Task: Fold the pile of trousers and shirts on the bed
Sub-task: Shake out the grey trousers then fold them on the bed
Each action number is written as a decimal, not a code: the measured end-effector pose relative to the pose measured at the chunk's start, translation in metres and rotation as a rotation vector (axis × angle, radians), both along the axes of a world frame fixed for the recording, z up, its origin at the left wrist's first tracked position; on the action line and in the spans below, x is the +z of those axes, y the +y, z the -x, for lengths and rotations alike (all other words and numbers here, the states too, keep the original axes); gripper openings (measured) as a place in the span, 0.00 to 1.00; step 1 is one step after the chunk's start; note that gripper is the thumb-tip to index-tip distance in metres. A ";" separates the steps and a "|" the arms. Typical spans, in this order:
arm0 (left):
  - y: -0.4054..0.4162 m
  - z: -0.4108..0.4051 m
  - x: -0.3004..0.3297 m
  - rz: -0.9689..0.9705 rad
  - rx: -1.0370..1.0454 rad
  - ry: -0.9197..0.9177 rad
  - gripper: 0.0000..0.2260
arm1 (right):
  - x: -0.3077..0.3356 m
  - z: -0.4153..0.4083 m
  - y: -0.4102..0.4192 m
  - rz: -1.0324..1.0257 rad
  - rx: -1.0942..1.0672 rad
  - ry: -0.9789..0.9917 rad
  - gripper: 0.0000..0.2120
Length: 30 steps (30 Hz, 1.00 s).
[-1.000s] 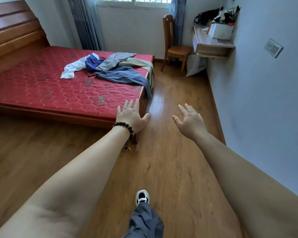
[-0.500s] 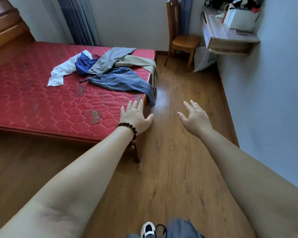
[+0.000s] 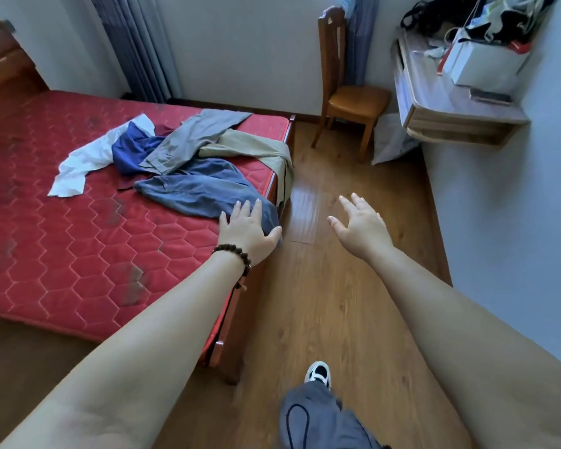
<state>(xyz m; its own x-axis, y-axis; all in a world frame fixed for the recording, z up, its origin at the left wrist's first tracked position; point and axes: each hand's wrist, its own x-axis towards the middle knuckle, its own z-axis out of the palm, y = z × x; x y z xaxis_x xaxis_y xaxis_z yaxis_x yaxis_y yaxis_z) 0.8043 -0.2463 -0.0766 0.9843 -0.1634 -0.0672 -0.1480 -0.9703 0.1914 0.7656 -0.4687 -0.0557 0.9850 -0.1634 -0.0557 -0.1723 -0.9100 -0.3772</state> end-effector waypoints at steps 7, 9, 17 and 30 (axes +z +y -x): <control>-0.052 -0.144 0.025 0.020 0.089 -0.001 0.35 | 0.020 -0.155 -0.062 0.028 0.069 0.012 0.28; -0.061 -0.181 0.025 0.027 0.118 0.019 0.35 | 0.018 -0.195 -0.069 0.032 0.090 0.027 0.28; -0.079 -0.330 0.002 0.017 0.212 0.045 0.35 | -0.014 -0.365 -0.089 0.037 0.197 0.026 0.28; -0.045 -0.630 -0.007 0.090 0.496 0.015 0.35 | -0.019 -0.731 -0.044 0.070 0.449 0.038 0.29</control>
<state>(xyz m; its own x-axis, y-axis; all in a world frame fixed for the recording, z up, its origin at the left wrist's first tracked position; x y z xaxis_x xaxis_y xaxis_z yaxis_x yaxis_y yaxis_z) 1.4340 -0.2911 -0.0833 0.9437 0.3184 -0.0892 0.3306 -0.9025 0.2761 1.4967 -0.5129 -0.0746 0.9566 0.2747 -0.0972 0.2327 -0.9209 -0.3127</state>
